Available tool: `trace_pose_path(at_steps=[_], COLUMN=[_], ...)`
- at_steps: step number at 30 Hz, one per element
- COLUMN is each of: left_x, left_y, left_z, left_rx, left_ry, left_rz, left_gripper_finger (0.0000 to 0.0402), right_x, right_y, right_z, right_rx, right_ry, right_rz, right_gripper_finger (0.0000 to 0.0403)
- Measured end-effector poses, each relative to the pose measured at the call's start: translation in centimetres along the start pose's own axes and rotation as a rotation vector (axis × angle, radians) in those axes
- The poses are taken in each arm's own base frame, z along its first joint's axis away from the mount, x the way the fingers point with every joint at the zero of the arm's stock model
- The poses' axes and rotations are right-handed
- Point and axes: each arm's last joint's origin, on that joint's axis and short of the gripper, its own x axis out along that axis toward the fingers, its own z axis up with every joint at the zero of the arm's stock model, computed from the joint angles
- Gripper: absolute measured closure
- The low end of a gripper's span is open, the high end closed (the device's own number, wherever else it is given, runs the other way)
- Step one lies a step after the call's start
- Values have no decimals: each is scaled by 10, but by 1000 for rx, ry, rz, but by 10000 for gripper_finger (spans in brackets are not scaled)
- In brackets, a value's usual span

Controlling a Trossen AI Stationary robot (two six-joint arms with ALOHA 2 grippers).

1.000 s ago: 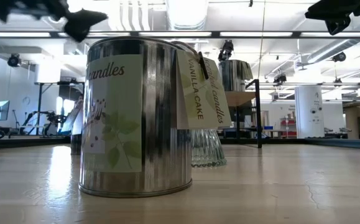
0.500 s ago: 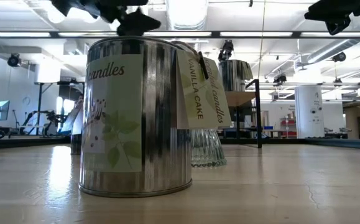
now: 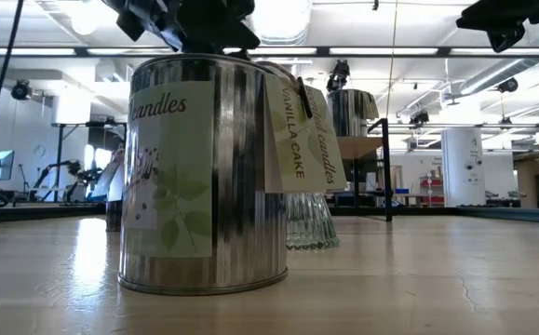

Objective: Pick & Place candle stick holders
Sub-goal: Put the green glass candle holder on the shelf

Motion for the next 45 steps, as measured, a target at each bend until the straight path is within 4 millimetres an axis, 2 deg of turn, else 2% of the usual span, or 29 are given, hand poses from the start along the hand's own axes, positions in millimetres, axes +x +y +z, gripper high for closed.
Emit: trace_pose_path(at_steps=[4,10,17,22,33,45], left_x=[9,27,47,62,78,96], left_y=[0,-3,-10,-8,-3,2], left_z=[-5,-18,-32,-45,-51,-56], left_rx=[73,65,92,95,91,99], left_ry=[23,94,162,220,198,132], left_rz=[-10,-53,-87,-95,-94,-136], left_gripper_finger=[128,129,129,129,129,129], right_x=[0,0,0,0,0,0], right_y=[0,0,0,0,0,0], right_z=[0,0,0,0,0,0], right_rx=[0,0,0,0,0,0], right_ry=[0,0,0,0,0,0], right_rz=[0,0,0,0,0,0], right_gripper_finger=[335,340,328,319,307,331])
